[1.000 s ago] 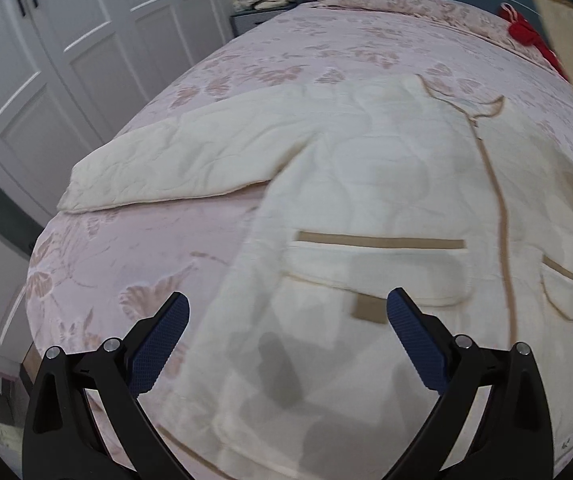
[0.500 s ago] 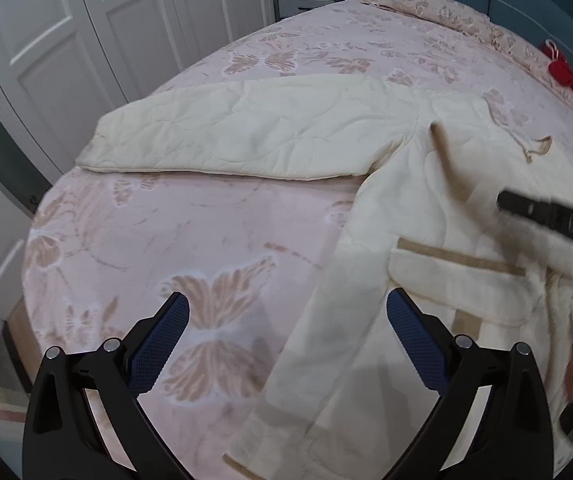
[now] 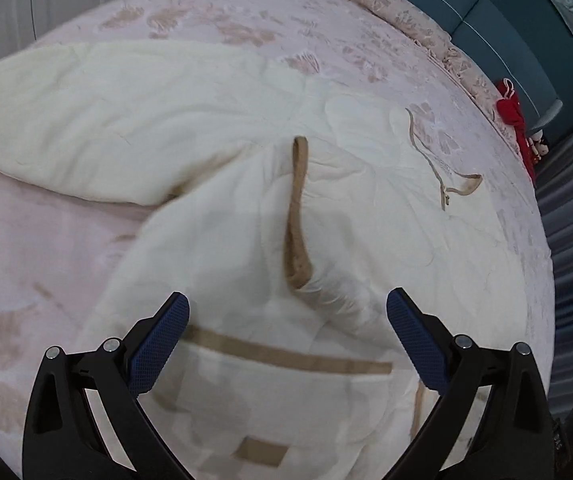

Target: Fold large clothes

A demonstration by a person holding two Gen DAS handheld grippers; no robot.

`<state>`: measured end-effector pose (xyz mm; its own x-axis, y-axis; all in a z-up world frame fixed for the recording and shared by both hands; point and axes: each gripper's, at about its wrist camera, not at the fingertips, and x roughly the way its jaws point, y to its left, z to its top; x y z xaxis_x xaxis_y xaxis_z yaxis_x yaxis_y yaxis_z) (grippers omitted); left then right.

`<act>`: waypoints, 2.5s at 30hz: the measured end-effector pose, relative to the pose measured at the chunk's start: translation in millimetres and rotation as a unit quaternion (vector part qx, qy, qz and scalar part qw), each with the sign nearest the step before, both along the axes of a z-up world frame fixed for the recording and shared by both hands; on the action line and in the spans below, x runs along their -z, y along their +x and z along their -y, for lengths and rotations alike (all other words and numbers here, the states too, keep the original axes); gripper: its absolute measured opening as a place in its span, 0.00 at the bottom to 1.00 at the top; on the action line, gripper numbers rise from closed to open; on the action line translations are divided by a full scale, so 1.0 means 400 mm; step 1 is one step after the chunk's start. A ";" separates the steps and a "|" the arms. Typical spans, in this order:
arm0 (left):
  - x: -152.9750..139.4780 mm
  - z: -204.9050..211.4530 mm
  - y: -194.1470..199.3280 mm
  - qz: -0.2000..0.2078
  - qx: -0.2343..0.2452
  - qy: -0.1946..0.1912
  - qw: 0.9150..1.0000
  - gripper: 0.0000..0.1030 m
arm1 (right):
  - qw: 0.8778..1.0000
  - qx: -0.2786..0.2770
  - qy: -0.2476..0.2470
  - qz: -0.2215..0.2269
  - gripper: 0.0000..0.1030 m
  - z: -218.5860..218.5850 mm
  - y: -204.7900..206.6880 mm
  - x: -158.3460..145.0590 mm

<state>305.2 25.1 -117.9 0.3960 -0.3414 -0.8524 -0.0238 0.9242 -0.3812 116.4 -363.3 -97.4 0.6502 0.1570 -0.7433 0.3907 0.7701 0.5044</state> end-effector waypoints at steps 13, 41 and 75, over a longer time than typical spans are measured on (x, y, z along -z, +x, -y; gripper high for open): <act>-0.019 0.019 0.074 0.016 0.024 -0.024 0.999 0.09 | 0.978 0.123 0.156 0.057 0.11 0.254 0.097 0.114; -0.019 0.097 -0.005 0.092 0.062 0.213 0.971 0.51 | 0.984 0.064 -0.142 -0.081 0.29 0.130 0.085 0.034; 0.079 0.399 -0.084 0.118 0.131 0.254 0.951 0.51 | 0.967 -0.075 -0.230 -0.079 0.09 -0.217 0.260 0.133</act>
